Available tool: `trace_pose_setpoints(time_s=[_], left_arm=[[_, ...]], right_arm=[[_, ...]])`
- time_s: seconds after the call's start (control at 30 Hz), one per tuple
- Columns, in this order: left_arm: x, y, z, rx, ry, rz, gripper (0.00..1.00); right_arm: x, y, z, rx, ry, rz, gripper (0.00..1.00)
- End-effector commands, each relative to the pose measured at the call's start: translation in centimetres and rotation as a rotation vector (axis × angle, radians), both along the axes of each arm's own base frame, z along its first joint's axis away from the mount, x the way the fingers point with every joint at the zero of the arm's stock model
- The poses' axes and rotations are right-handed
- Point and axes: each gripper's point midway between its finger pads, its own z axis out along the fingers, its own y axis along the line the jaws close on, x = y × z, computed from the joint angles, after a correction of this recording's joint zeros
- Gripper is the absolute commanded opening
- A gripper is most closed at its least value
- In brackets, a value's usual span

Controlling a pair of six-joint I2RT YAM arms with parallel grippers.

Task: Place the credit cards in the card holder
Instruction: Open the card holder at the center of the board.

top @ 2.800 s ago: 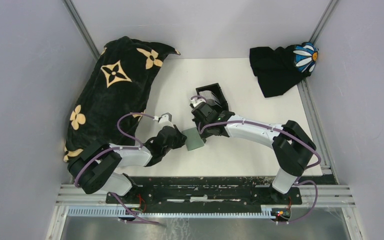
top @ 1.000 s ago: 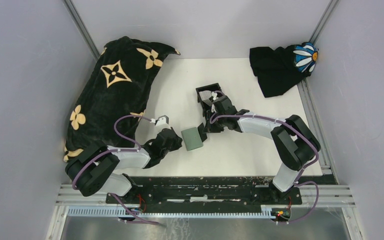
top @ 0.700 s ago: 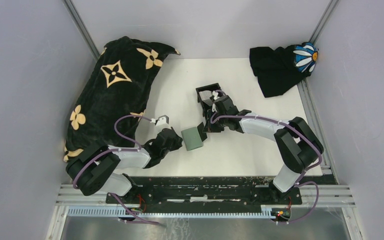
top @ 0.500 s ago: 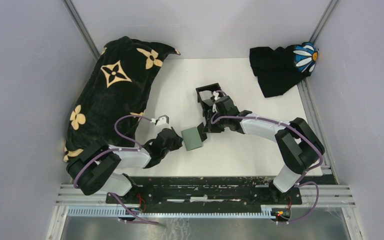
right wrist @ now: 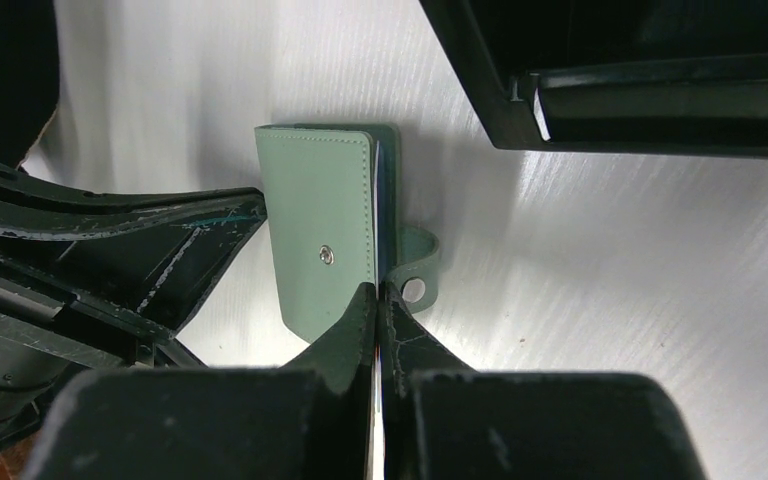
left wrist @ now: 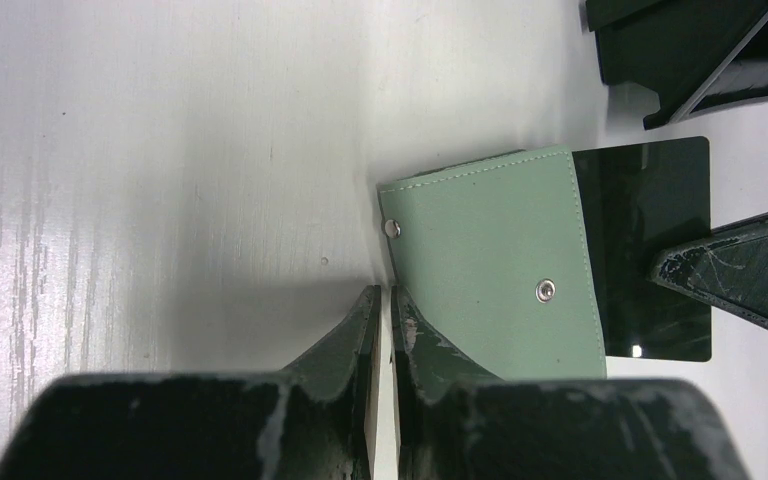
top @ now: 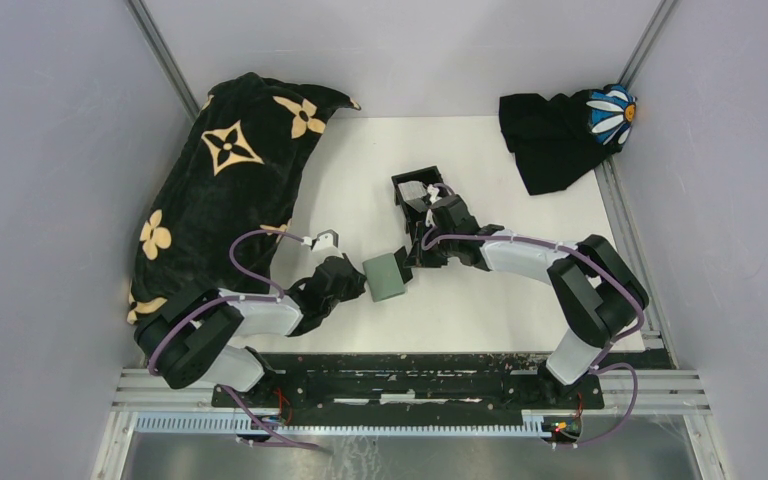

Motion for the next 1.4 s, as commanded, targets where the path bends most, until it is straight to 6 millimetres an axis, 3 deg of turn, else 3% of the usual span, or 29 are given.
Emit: trace_pose_setpoints(time_s=[0.0, 0.37, 0.9, 1.37], left_arm=[[-0.2, 0.5, -0.8, 0.045, 0.019, -0.005, 0.15], [-0.4, 0.7, -1.1, 0.046, 0.025, -0.001, 0.14], [-0.6, 0.7, -1.4, 0.044, 0.032, -0.004, 0.14], [-0.9, 0.8, -1.7, 0.045, 0.037, -0.007, 0.13]], right_arm=[[0.5, 0.5, 0.0, 0.044, -0.012, -0.009, 0.01], [0.5, -0.5, -0.3, 0.006, -0.034, -0.027, 0.01], [-0.3, 1.0, -0.3, 0.115, 0.015, -0.019, 0.01], [-0.6, 0.8, 1.0, 0.146, -0.009, -0.028, 0.01]])
